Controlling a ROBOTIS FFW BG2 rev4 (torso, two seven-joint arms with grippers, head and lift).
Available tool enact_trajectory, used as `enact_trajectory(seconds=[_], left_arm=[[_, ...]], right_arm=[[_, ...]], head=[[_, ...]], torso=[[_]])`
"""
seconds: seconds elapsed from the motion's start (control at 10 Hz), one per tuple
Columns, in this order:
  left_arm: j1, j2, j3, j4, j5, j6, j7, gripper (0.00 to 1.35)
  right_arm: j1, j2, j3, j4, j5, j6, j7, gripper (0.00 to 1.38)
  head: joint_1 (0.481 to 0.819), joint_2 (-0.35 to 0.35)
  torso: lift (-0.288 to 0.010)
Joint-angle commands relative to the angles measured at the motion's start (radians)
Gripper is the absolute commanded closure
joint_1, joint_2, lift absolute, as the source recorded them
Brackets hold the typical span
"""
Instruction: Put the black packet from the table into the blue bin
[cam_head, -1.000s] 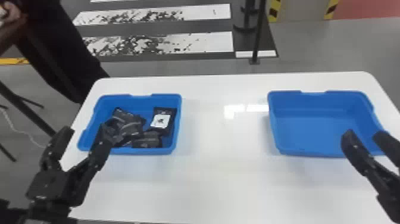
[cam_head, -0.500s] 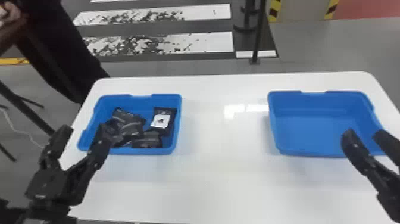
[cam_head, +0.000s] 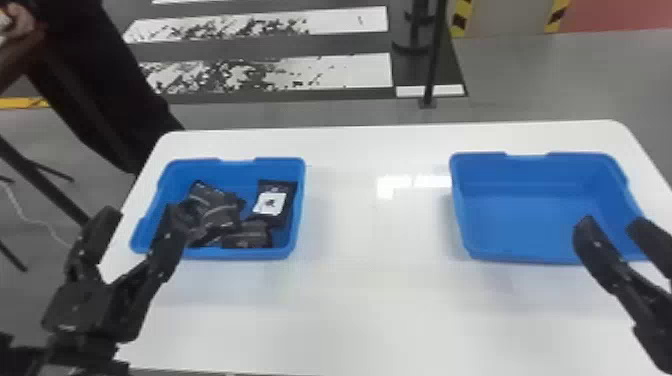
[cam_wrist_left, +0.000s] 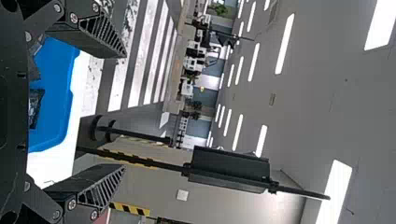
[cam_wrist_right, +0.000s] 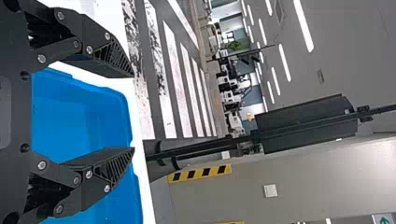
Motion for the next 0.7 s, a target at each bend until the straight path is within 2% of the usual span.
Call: enact_trajectory(seconds=[0.0, 0.6], left_arm=[[-0.004, 0.000, 0.001, 0.000, 0.002, 0.002, 0.000, 0.20], [-0.006, 0.002, 0.001, 0.000, 0.004, -0.007, 0.000, 0.20]], right_arm=[[-0.002, 0.001, 0.000, 0.000, 0.002, 0.000, 0.000, 0.51], [-0.005, 0.001, 0.000, 0.005, 0.004, 0.000, 0.000, 0.51]], head=[[0.695, 0.104], [0.695, 0.106]], torso=[[-0.110], [-0.110]])
